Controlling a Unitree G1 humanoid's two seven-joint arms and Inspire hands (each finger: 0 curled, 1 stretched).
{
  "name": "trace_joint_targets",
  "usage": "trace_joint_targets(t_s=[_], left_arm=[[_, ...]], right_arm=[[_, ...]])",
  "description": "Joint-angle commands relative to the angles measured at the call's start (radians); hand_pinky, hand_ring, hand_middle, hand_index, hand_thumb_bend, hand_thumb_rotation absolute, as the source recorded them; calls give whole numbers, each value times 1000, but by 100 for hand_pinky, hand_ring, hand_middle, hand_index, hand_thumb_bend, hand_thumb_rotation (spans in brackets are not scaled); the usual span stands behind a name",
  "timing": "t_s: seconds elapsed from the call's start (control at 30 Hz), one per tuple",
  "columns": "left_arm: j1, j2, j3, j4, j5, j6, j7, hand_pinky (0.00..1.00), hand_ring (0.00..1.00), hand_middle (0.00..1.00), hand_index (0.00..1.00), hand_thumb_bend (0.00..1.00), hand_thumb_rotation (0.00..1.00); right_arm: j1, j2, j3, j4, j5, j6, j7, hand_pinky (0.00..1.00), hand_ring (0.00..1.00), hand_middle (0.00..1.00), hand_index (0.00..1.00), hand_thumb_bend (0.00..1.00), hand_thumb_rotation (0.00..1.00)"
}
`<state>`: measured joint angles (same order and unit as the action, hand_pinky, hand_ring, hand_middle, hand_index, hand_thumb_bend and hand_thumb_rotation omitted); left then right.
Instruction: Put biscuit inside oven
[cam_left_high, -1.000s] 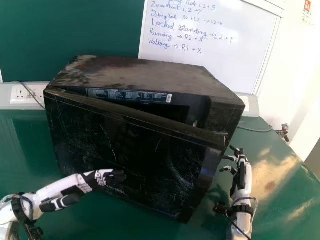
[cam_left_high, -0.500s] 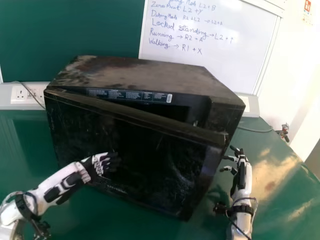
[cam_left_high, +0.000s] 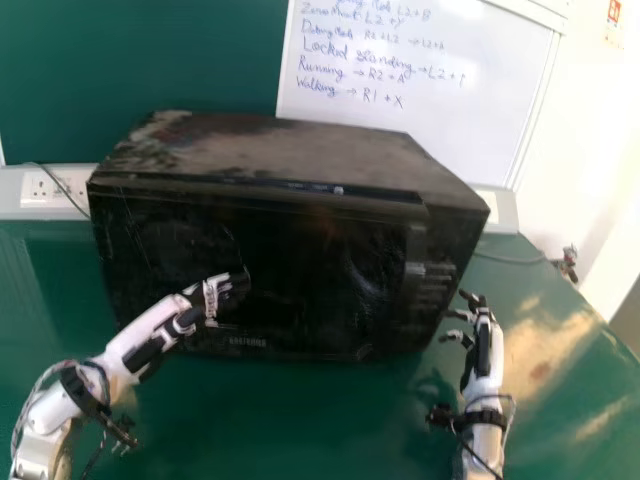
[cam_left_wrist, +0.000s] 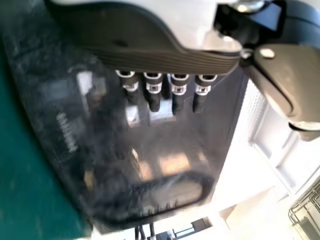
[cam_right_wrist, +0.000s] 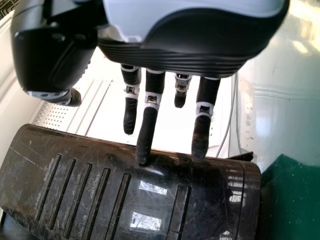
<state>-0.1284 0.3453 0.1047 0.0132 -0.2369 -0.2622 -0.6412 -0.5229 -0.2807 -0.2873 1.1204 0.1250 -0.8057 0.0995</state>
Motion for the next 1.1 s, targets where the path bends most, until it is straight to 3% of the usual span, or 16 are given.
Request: trace_joint_targets(t_s=[0.0, 0.13, 0.3, 0.5, 0.83, 0.97, 1.07], left_arm=[[-29, -10, -14, 19, 20, 5, 29, 38, 61, 90, 85, 30, 0], [-50, -16, -18, 46, 47, 1, 69, 39, 62, 91, 86, 41, 0], [-49, -23, -12, 33, 75, 27, 136, 43, 63, 91, 87, 46, 0], [-44, -29, -13, 13, 102, 49, 188, 42, 59, 90, 90, 47, 0], [-32, -25, -10, -20, 114, 70, 200, 42, 58, 87, 91, 48, 0], [-22, -26, 9, -13, 35, 47, 143, 44, 59, 83, 83, 47, 0], [-1, -16, 39, 2, -46, 2, 81, 44, 58, 72, 75, 49, 0]], right_arm=[[57, 40, 6, 36, -5, -8, 1, 29, 36, 47, 75, 60, 89], [58, 38, 8, 37, -11, -12, -6, 28, 36, 47, 75, 58, 89], [58, 38, 9, 37, -12, -10, -9, 28, 36, 47, 75, 61, 90], [56, 40, 6, 36, -5, -4, -1, 28, 36, 46, 75, 63, 90], [59, 40, 8, 30, -10, -3, -7, 27, 35, 47, 76, 61, 90], [59, 40, 8, 31, -12, -4, -9, 28, 35, 47, 75, 65, 91], [60, 38, 11, 31, -20, -5, -20, 28, 36, 47, 75, 64, 91]])
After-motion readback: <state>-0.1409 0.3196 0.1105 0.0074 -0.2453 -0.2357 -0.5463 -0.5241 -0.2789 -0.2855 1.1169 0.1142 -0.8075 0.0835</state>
